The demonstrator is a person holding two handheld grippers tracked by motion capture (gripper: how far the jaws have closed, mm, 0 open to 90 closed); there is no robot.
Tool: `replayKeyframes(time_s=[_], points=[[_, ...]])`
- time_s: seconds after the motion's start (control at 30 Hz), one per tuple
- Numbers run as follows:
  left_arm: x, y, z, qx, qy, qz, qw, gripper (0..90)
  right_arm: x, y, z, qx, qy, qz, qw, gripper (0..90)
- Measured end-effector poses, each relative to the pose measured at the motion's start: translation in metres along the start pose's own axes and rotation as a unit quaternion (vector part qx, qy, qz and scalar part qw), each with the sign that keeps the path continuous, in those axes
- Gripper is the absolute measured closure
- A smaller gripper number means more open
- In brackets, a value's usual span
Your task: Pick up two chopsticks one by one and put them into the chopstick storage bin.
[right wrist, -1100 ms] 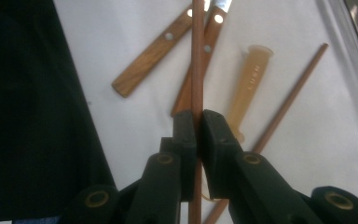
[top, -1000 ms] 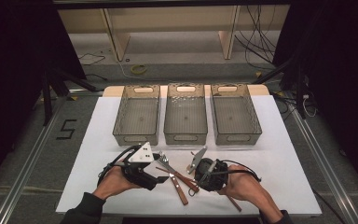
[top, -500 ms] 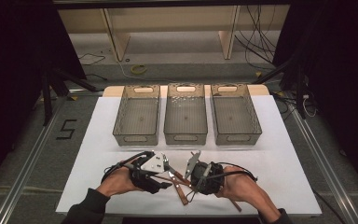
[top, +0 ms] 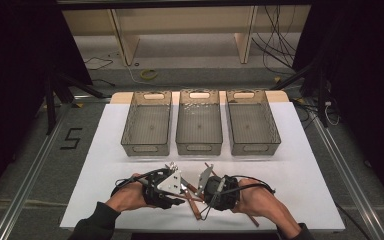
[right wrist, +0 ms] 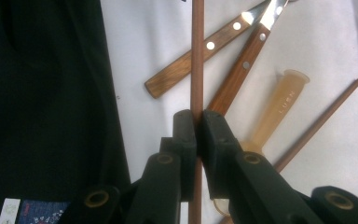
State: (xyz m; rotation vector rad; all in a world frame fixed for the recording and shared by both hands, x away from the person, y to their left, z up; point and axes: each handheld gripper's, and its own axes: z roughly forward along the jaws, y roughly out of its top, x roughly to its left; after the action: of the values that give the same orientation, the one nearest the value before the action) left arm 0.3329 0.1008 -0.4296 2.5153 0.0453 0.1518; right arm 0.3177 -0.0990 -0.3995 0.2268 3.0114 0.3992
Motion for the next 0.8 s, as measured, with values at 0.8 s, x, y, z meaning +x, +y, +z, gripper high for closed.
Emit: replayKeyframes(time_s=[0.8], points=[[0.003,-0.005,-0.008,0.003,-0.004,-0.003,1.0,84.7,-0.023,-0.022,-0.029,-0.074,0.009,0.076,0.9943,51.4]])
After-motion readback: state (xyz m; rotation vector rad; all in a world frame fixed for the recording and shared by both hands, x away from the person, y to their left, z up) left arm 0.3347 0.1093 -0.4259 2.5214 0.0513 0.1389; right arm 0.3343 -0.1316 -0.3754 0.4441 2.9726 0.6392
